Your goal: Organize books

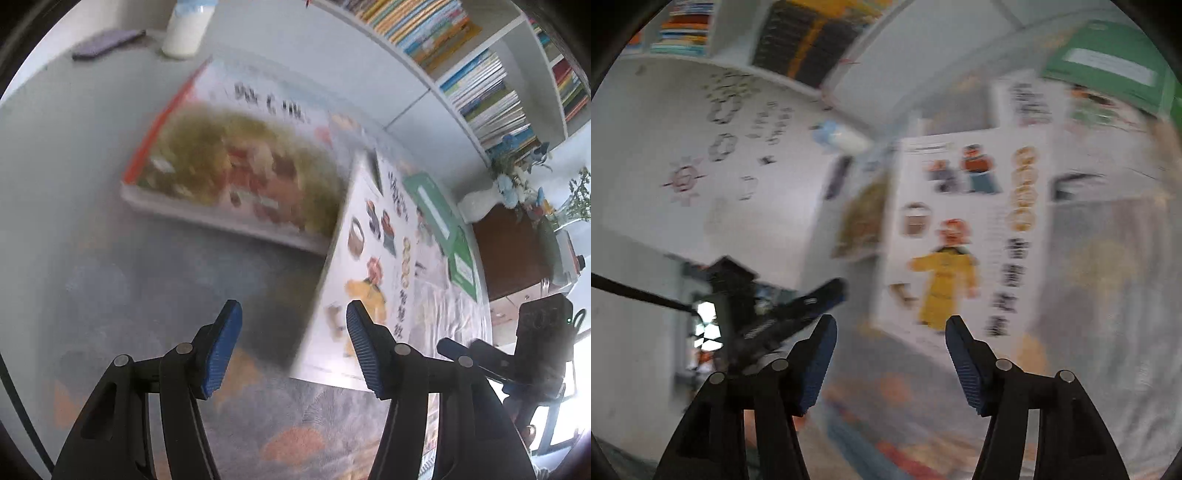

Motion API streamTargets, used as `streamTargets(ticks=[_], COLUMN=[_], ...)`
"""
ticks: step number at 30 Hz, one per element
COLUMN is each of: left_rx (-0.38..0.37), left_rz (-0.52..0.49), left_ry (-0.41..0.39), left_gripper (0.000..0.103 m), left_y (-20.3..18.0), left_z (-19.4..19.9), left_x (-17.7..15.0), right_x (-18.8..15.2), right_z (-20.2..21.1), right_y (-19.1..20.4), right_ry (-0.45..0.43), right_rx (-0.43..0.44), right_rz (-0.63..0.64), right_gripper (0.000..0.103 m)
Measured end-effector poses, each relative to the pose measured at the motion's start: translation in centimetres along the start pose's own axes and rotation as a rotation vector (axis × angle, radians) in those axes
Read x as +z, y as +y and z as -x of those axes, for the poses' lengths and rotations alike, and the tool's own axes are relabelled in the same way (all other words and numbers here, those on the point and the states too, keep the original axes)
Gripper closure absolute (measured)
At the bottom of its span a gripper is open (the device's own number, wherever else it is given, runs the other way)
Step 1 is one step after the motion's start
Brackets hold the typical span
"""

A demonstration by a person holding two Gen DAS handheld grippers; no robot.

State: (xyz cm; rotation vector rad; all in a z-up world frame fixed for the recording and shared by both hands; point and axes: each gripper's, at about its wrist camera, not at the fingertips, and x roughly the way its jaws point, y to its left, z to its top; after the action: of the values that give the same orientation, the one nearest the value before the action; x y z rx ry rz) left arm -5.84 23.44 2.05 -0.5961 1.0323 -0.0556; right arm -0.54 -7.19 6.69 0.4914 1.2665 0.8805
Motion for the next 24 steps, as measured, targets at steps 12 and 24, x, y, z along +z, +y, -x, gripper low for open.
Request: streamTargets(ticks=[12,24], left_rx=[-0.128,-0.328], left_rz=[-0.052,0.052], left_ry=[0.087,0.146], left_gripper=[0.082,0.085], left_y=[-2.6,-3.6], left_z=[-2.9,-4.1], left_x=[-2.2,-4.0], right_x=[-2.2,-2.8], right_z=[-1.6,1.8], right_y=[-2.9,-7.0], right_ry=[0.012,-0.009], right_rx=[-0.316,-0.204], right_rz=[0.051,-0.086], right_gripper=[0.077,0.077])
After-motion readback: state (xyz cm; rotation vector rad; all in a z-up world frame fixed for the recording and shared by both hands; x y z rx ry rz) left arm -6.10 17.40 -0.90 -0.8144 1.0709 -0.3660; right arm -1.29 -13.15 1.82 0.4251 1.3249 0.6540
